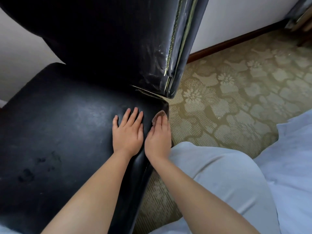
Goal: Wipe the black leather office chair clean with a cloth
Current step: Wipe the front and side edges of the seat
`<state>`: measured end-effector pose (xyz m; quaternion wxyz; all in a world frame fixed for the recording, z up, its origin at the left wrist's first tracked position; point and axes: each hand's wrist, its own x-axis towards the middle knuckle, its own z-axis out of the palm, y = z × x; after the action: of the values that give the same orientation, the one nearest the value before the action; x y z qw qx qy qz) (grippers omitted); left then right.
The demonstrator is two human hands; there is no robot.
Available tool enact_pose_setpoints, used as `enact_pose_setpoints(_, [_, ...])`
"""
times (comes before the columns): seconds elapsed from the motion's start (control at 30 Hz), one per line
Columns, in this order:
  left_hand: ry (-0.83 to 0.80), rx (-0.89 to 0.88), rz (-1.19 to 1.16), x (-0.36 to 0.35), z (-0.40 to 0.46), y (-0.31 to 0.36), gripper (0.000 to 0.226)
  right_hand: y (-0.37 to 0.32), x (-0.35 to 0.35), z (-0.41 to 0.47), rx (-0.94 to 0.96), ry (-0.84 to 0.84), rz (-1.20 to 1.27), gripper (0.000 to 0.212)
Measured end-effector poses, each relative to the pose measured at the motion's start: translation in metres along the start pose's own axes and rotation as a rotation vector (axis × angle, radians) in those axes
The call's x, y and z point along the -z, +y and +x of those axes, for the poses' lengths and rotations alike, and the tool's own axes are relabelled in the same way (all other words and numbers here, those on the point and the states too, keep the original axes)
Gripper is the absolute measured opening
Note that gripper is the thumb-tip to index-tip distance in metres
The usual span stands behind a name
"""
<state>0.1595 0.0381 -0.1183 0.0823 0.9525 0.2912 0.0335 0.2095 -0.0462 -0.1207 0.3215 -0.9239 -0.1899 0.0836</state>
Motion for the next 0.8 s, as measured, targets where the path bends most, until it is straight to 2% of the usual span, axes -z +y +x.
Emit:
enact_pose_setpoints(0.23, [0.027, 0.022, -0.045, 0.0, 0.003, 0.001, 0.066, 0.001, 0.003, 0.044, -0.003, -0.013, 0.006, 0.048])
enact_pose_setpoints(0.37, [0.016, 0.033, -0.045, 0.001, 0.002, 0.002, 0.067, -0.002, 0.001, 0.006, 0.0, 0.044, 0.085, 0.047])
enact_pose_setpoints(0.47, [0.01, 0.037, -0.039, 0.003, 0.002, 0.003, 0.068, 0.002, -0.002, -0.019, -0.035, 0.017, 0.094, 0.047])
enact_pose_setpoints(0.67, [0.013, 0.057, -0.043, 0.0, 0.004, 0.004, 0.07, 0.003, 0.0, 0.033, -0.023, -0.016, 0.028, 0.047])
enact_pose_setpoints(0.8, [0.02, 0.062, -0.044, 0.0, 0.007, 0.003, 0.07, 0.001, 0.002, 0.007, 0.012, -0.006, 0.077, 0.049])
